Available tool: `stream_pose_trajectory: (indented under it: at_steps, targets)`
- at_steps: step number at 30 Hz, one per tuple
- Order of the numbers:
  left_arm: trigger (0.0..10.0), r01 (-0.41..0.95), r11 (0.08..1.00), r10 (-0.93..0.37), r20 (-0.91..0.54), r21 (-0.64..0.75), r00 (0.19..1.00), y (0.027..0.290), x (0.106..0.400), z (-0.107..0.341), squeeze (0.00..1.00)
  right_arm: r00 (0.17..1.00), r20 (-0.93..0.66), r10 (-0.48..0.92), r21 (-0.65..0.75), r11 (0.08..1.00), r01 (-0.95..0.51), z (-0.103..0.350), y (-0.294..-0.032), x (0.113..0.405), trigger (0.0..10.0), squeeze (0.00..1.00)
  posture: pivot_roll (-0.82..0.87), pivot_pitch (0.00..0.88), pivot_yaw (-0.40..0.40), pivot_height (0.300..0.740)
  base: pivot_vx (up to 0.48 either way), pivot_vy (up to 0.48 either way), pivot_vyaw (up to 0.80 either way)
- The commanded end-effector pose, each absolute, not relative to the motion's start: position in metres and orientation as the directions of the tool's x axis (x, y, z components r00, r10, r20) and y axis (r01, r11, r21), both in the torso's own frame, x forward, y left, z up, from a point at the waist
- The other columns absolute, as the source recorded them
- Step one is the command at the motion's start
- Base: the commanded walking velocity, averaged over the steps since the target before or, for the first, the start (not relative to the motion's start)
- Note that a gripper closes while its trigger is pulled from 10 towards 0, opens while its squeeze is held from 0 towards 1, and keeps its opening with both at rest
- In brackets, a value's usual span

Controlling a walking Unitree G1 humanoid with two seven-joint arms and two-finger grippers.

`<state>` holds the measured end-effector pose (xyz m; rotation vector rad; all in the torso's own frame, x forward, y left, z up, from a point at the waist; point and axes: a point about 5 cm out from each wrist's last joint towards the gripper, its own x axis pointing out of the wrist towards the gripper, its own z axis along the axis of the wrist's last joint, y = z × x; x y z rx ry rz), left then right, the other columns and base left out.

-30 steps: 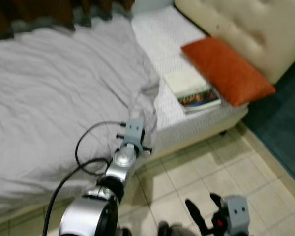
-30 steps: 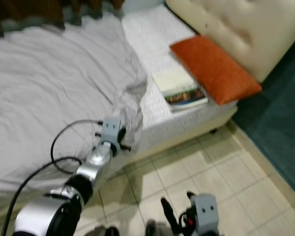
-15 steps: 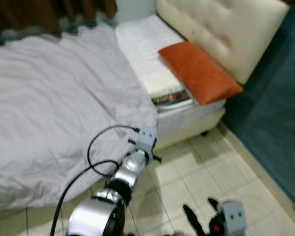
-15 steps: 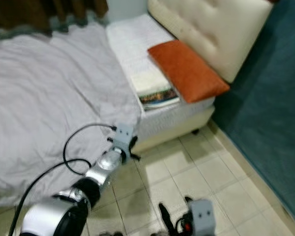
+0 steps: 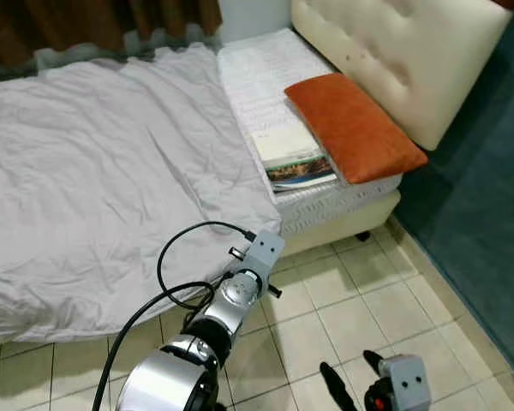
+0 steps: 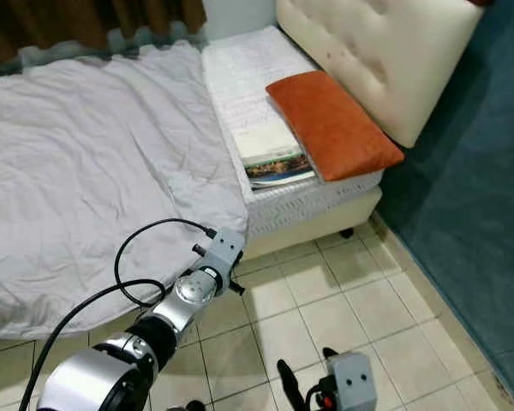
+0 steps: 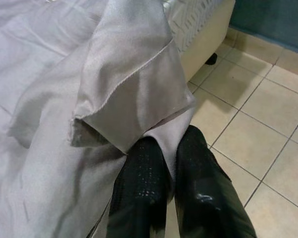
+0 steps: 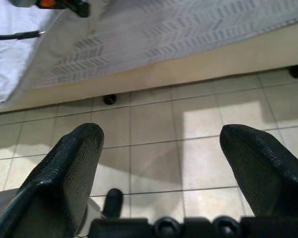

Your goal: Clean up the room

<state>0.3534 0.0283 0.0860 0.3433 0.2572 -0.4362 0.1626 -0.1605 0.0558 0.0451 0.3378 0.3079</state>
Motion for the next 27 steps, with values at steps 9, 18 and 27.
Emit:
stream_pose_trajectory:
  at_steps: [9,18,27]
  targets:
    - [10.0,0.69,0.722,-0.676,-0.267,-0.051,0.687,-0.098,0.29,0.098,1.0,0.891,-0.337,0.305,0.085,0.952,-0.294,0.053,-0.161,0.155,10.0,0.0,-0.26,0.257,0.004,0.74,0.0,0.0,0.0]
    - [10.0,0.705,0.705,-0.709,-0.112,-0.079,0.696,-0.096,0.304,0.124,1.0,0.894,-0.313,0.321,0.077,0.947,-0.313,0.052,-0.157,0.17,10.0,0.0,-0.21,0.209,0.015,0.74,0.0,0.0,0.0]
    - [10.0,0.392,0.907,-0.377,-0.116,0.156,0.919,0.097,0.33,0.064,1.0,0.956,-0.161,0.246,0.081,0.968,-0.236,0.066,-0.166,0.24,10.0,0.0,0.0,0.0,0.004,0.74,0.0,0.0,0.0]
